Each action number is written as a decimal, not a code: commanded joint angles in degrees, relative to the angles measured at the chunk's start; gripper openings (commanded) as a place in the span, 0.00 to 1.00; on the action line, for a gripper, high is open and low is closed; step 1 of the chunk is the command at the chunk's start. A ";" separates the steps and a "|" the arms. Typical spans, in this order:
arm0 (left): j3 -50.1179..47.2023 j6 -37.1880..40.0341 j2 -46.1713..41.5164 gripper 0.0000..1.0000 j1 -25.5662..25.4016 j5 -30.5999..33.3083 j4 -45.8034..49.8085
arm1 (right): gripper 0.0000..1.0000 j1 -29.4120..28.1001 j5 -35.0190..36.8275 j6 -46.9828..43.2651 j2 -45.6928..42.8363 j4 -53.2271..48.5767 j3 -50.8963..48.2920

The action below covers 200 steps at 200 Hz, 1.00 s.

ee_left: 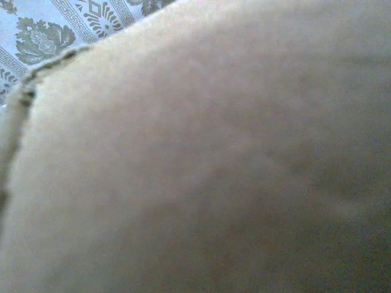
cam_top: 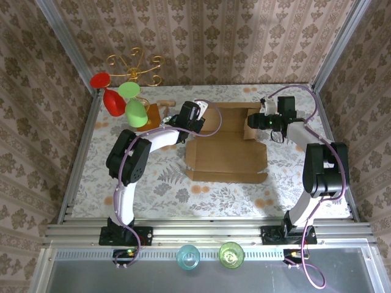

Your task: Fold the paper box

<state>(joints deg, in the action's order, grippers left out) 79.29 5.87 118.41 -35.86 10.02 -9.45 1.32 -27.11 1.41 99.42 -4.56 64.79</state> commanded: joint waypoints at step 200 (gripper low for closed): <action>1.88 3.87 2.35 0.00 -0.13 -3.98 3.96 | 0.49 -6.16 14.33 -0.78 6.37 -8.81 6.95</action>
<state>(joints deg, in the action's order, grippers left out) 79.92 6.28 118.61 -35.31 9.15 -8.75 -2.83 -13.41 1.58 104.12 -9.80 71.64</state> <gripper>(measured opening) 0.103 0.442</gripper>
